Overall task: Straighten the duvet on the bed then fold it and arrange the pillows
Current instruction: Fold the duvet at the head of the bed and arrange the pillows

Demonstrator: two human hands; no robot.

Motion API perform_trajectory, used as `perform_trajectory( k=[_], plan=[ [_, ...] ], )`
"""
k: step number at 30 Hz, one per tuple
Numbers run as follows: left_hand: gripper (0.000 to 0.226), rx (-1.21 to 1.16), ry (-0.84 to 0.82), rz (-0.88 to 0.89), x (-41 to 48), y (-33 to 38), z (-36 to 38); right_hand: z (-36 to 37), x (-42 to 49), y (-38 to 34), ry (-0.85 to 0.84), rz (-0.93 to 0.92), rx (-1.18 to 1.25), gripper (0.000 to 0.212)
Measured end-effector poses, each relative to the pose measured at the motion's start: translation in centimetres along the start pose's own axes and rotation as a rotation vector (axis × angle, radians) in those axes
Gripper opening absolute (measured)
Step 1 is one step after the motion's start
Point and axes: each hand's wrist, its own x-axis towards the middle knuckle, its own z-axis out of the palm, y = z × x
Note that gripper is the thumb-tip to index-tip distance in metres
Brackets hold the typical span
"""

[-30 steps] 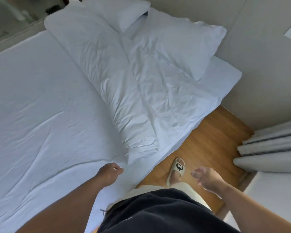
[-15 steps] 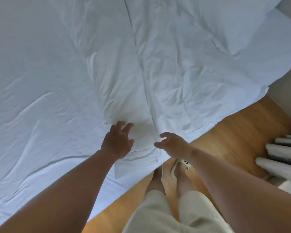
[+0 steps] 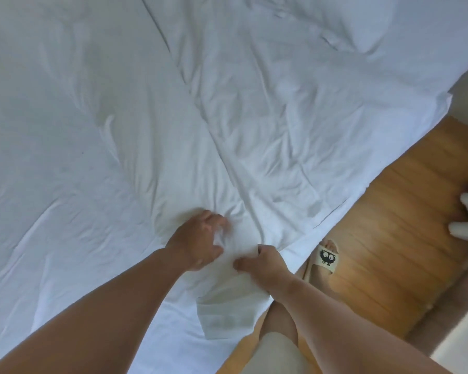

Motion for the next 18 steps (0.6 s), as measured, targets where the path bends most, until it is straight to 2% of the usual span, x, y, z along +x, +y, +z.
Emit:
perform_trajectory(
  k=[3,4,8,10,11,13,15,18],
  plan=[
    [0.054,0.041,-0.065,0.141,-0.2,0.4,-4.3,-2.5,-3.1,-1.3,0.029,-0.097,-0.171,0.026],
    [0.060,0.095,-0.040,0.195,-0.1,0.7,-6.1,-3.8,-4.4,-1.8,0.042,-0.133,-0.233,0.024],
    [0.095,0.446,0.260,0.363,1.8,3.6,-13.1,-9.5,-10.3,-5.0,0.161,-0.301,-0.587,0.023],
    [0.101,0.594,0.238,0.388,3.5,6.3,-16.1,-11.6,-12.8,-7.1,0.210,-0.372,-0.693,0.020],
    [0.097,0.670,0.193,0.397,4.4,7.9,-17.4,-12.6,-13.8,-8.0,0.224,-0.391,-0.728,0.018],
    [0.075,0.714,0.085,0.381,6.1,10.9,-19.3,-14.7,-15.0,-9.7,0.243,-0.411,-0.769,0.018],
    [0.049,0.648,0.064,0.373,7.4,12.8,-20.7,-17.3,-15.3,-10.8,0.259,-0.415,-0.731,0.019],
    [0.039,0.496,0.090,0.383,8.7,14.1,-21.9,-20.6,-14.6,-11.0,0.267,-0.442,-0.589,0.022]
  ],
)
